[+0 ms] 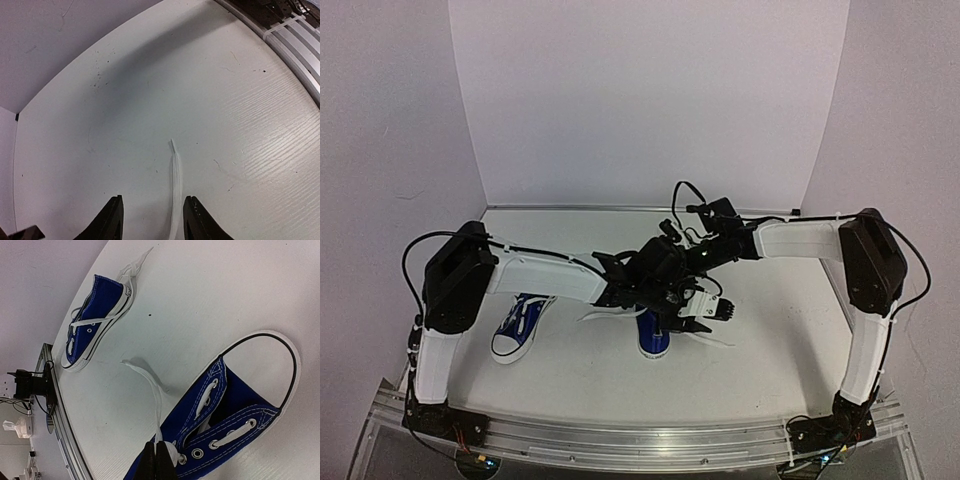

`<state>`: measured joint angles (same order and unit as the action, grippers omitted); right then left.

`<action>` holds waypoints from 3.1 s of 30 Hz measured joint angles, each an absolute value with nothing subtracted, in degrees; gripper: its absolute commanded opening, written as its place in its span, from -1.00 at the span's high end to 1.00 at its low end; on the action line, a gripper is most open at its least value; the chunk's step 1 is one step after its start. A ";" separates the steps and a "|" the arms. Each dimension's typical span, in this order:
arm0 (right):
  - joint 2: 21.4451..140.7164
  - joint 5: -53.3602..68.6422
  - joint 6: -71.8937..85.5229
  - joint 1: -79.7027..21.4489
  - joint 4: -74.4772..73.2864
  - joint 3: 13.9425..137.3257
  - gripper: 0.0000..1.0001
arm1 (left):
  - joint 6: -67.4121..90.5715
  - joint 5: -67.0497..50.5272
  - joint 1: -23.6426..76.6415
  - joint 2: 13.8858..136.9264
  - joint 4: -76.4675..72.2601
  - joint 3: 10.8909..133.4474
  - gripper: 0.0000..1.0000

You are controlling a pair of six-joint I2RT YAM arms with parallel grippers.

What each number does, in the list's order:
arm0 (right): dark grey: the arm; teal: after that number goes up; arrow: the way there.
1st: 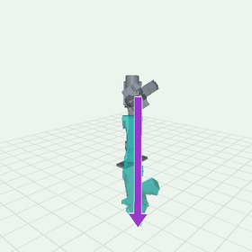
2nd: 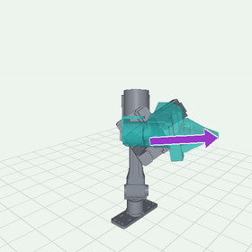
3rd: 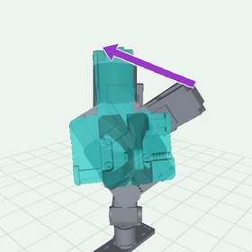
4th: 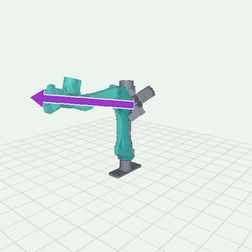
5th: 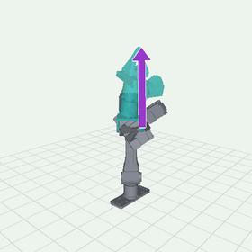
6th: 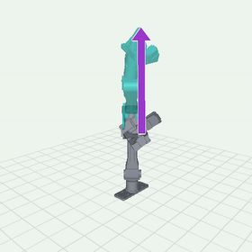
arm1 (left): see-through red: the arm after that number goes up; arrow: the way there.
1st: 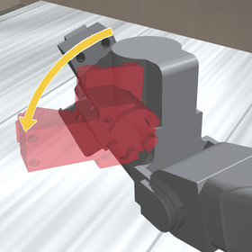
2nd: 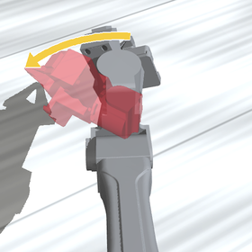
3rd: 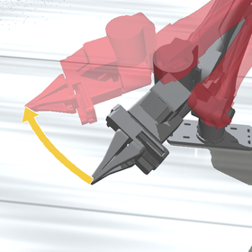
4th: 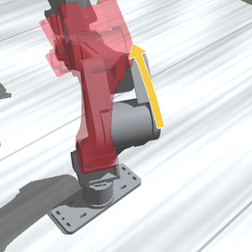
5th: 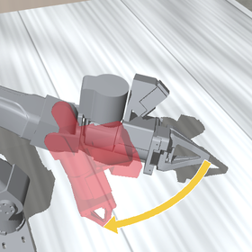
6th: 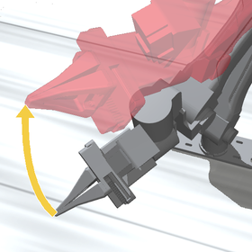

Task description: Tie the shoes

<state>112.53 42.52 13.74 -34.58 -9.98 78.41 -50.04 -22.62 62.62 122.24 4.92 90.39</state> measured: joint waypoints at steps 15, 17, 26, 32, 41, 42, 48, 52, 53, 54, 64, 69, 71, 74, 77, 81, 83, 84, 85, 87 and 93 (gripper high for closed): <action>114.64 43.38 15.40 -38.64 -9.29 81.57 1.00 | -19.58 -14.40 51.74 90.54 -19.31 51.02 0.06; 115.42 43.33 15.78 -39.29 -9.18 82.01 1.00 | -15.67 -13.19 50.86 90.19 -21.51 47.86 0.06; 117.08 43.89 16.83 -40.85 -9.33 82.20 0.29 | -3.55 -13.07 48.58 93.14 -31.00 41.10 0.05; 116.80 44.41 16.50 -40.88 -10.50 82.24 0.19 | 0.61 -17.47 47.88 99.16 -36.93 41.20 0.04; 111.55 42.23 15.53 -37.04 -12.77 82.92 0.30 | 3.94 -21.12 46.94 105.00 -41.00 42.62 0.04; 111.53 41.28 14.93 -36.55 -13.57 83.47 0.33 | 4.26 -21.46 46.81 105.67 -41.37 43.25 0.04; 113.04 36.56 11.98 -35.05 -18.91 86.50 0.44 | 5.19 -23.43 46.12 108.43 -43.89 46.10 0.23; 115.59 35.45 10.23 -35.45 -21.69 87.52 0.50 | 6.15 -24.55 45.85 109.75 -44.38 47.55 0.55; 115.96 35.33 9.96 -35.51 -22.13 87.58 0.51 | 6.11 -24.80 45.78 109.89 -44.57 47.66 0.60; 116.43 35.14 9.55 -35.68 -22.77 87.72 0.52 | 6.19 -25.04 45.72 109.90 -44.64 47.66 0.67; 118.56 32.87 5.88 -37.47 -28.00 91.43 0.60 | 5.57 -27.46 45.63 109.91 -44.88 47.49 0.90; 119.76 31.35 4.55 -38.60 -29.36 94.09 0.63 | 4.37 -28.54 45.63 109.91 -44.02 47.44 0.91; 120.27 30.45 3.86 -39.06 -30.12 94.91 0.64 | 3.96 -28.84 45.63 109.91 -43.41 47.39 0.92; 121.01 29.06 2.79 -39.69 -31.46 95.83 0.64 | 2.81 -29.20 45.63 109.91 -42.44 47.37 0.91; 121.63 27.82 2.18 -40.32 -32.55 96.28 0.59 | 1.44 -29.87 45.63 109.91 -41.47 47.37 0.90; 122.18 26.66 0.28 -41.28 -34.10 96.38 0.53 | -0.15 -30.28 45.63 109.91 -39.95 47.37 0.89; 122.27 26.35 -0.27 -41.68 -34.62 96.38 0.52 | -0.63 -30.42 45.63 109.91 -39.10 47.39 0.88; 122.28 26.22 -0.55 -41.83 -34.82 96.38 0.51 | -0.85 -30.45 45.63 109.91 -38.89 47.40 0.87; 122.28 26.11 -0.86 -41.95 -35.01 96.38 0.51 | -1.09 -30.46 45.63 109.91 -38.80 47.40 0.87; 122.28 25.84 -1.36 -42.15 -35.23 96.40 0.52 | -1.50 -30.48 45.63 109.91 -38.76 47.40 0.86; 122.28 24.30 -2.42 -42.35 -36.05 96.56 0.92 | -1.75 -30.44 45.63 109.91 -37.59 47.40 0.83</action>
<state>122.28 24.30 -2.42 -42.35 -36.05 96.56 -1.75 -30.44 45.63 109.91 -37.59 47.40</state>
